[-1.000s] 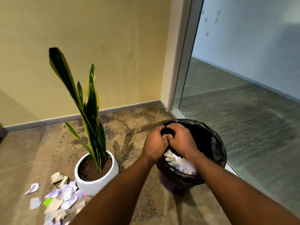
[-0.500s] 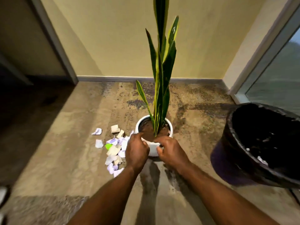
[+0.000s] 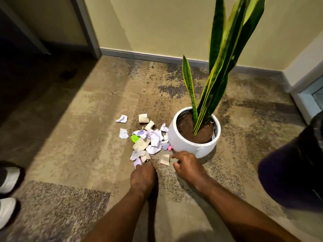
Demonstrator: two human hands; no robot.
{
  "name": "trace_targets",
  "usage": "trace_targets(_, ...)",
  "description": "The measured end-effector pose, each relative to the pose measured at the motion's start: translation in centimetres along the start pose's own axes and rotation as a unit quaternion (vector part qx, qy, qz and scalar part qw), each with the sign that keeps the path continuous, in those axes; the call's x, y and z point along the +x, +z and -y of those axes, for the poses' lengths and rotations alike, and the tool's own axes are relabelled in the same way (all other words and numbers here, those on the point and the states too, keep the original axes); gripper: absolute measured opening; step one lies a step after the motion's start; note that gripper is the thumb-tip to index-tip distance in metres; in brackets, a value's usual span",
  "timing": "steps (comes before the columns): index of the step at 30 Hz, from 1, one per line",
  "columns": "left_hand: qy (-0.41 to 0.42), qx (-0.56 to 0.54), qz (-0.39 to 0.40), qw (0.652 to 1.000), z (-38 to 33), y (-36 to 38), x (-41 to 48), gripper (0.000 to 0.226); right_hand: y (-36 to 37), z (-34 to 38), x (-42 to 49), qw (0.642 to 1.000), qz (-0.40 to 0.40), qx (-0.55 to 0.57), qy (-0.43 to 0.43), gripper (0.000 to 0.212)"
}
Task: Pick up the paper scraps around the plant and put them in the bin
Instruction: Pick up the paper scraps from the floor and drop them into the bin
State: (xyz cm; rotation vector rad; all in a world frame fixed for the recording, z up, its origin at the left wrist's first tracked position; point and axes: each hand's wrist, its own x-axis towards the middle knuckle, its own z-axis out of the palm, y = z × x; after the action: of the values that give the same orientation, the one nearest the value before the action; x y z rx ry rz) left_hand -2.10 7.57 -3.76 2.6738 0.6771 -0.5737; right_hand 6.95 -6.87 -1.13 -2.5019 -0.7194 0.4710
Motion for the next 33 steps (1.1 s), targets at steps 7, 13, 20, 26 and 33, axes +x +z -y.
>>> trace_targets(7, 0.002, -0.034, 0.058, 0.998, 0.3, -1.5, 1.2, 0.028, 2.2, 1.2, 1.7, 0.997, 0.019, -0.070, -0.035, 0.030)
trace_targets(13, 0.012, -0.004, 0.017, 1.000, 0.5, -2.4, 0.9, 0.033, 4.6, 1.9, 2.6, 0.977, 0.125, -0.171, -0.021, 0.038)
trace_targets(20, -0.030, -0.133, -0.080, 0.987, 2.0, -2.4, 1.5, 0.033, 4.5, 1.6, 1.3, 0.976, 0.089, -0.193, -0.048, 0.024)
trace_targets(26, 0.010, -0.133, -0.051, 0.990, 3.1, -1.2, 2.7, 0.028, 3.5, 1.9, 1.7, 0.988, -0.015, -0.131, -0.077, 0.032)
trace_targets(33, 0.032, -0.153, -0.055, 0.986, 3.8, -1.0, 3.2, 0.019, 4.0, 2.6, 2.3, 0.983, -0.018, -0.146, -0.112, 0.035)
